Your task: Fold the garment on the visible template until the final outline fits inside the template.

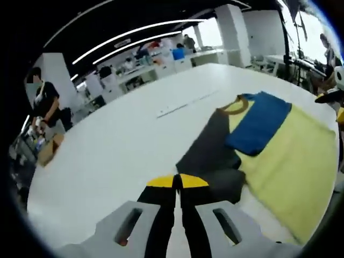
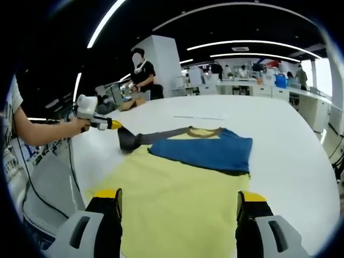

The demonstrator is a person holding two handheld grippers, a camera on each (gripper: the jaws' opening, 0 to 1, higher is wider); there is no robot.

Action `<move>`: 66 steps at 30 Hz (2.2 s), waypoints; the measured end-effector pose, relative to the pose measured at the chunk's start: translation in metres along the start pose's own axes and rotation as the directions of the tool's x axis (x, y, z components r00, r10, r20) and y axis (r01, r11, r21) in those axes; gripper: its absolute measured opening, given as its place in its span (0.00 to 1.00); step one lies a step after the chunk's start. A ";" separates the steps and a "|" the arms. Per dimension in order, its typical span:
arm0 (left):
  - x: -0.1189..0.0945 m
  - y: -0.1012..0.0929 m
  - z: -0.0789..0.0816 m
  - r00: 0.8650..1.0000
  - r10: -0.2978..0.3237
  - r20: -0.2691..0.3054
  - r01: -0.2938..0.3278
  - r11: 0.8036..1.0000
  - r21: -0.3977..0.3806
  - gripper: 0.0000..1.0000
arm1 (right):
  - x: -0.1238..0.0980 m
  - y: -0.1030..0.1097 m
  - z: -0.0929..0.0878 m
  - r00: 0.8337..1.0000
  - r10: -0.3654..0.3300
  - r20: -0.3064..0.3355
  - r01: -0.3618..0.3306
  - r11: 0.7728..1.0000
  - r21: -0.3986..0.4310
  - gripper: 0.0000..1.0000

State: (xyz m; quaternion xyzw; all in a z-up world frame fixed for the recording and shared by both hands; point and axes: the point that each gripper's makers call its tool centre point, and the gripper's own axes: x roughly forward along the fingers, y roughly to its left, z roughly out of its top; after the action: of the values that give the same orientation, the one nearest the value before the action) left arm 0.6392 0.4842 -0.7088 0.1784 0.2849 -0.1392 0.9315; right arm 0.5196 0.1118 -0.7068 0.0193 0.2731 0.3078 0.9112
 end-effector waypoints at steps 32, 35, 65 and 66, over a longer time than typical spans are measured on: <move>-0.003 -0.011 -0.059 0.997 -0.042 -0.071 0.039 0.998 -0.042 0.25 | -0.004 0.004 0.000 1.000 0.008 -0.006 -0.009 1.000 -0.014 0.90; -0.002 -0.011 -0.052 0.993 -0.098 -0.058 0.097 0.995 -0.016 0.27 | -0.004 0.003 0.000 1.000 0.006 -0.008 -0.006 1.000 -0.014 0.90; 0.036 -0.027 -0.055 0.933 -0.342 -0.110 0.332 0.938 -0.096 0.12 | -0.011 -0.008 -0.006 0.998 -0.046 -0.030 0.046 0.999 0.008 0.89; 0.036 -0.027 -0.055 0.934 -0.338 -0.114 0.328 0.940 -0.094 0.12 | -0.011 -0.007 -0.006 0.999 -0.045 -0.030 0.045 0.999 0.008 0.89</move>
State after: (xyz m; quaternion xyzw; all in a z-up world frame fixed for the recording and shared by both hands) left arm 0.6319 0.4769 -0.7786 0.1017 0.3753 -0.2727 0.8800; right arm 0.5133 0.0989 -0.7082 0.0124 0.2886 0.2862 0.9136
